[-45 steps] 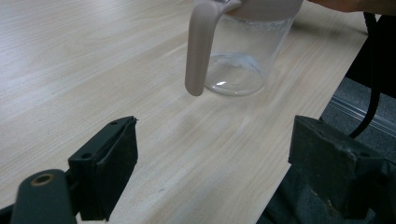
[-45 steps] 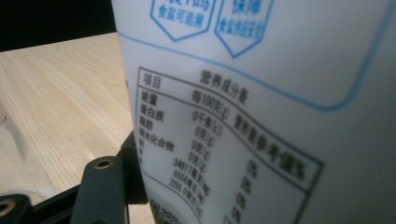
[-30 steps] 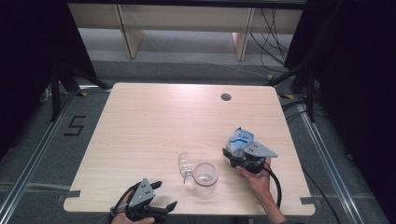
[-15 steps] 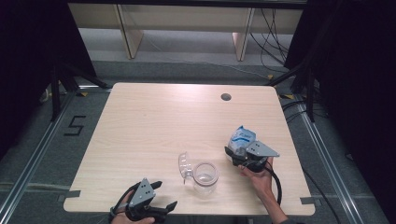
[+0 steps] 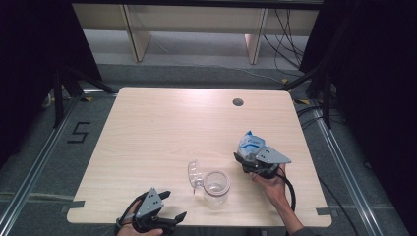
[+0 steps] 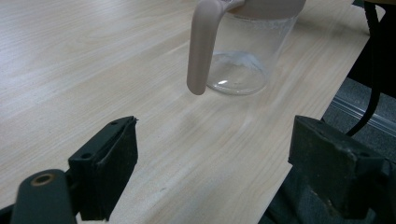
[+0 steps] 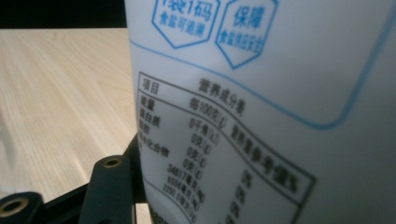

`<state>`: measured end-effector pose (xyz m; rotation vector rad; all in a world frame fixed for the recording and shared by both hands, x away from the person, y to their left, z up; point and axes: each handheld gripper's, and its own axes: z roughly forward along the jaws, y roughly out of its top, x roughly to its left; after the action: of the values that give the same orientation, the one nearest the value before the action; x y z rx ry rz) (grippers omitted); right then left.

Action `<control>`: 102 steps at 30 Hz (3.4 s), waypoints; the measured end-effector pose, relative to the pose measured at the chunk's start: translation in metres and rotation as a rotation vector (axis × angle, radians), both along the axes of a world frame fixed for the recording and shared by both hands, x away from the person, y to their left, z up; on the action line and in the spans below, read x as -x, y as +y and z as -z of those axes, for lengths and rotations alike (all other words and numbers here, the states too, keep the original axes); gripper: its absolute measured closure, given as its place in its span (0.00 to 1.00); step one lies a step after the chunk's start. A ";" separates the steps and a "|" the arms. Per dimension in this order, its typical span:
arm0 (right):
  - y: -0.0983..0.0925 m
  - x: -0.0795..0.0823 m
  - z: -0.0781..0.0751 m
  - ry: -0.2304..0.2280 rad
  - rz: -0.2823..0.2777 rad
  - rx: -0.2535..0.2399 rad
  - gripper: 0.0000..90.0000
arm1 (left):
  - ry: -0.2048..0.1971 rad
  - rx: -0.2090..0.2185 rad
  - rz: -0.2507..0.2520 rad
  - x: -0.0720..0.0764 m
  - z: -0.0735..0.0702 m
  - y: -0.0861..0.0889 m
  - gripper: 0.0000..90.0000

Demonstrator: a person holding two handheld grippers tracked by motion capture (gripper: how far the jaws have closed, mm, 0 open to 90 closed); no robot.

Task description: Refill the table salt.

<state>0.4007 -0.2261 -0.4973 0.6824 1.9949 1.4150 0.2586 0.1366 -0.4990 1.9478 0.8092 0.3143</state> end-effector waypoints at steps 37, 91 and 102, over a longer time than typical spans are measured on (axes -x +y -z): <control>0.020 0.024 -0.021 -0.207 -0.157 0.310 0.49 | -0.017 -0.009 0.014 -0.002 -0.001 0.001 0.17; 0.030 0.052 -0.029 -0.452 -0.140 0.680 0.51 | -0.014 -0.023 0.007 0.000 0.001 0.001 0.17; 0.030 0.053 -0.028 -0.468 -0.136 0.707 0.51 | -0.025 -0.036 0.020 -0.001 0.001 0.002 0.17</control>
<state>0.3474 -0.1958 -0.4696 -0.0935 1.9747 0.7389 0.2599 0.1385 -0.4995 1.9805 0.7724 0.3425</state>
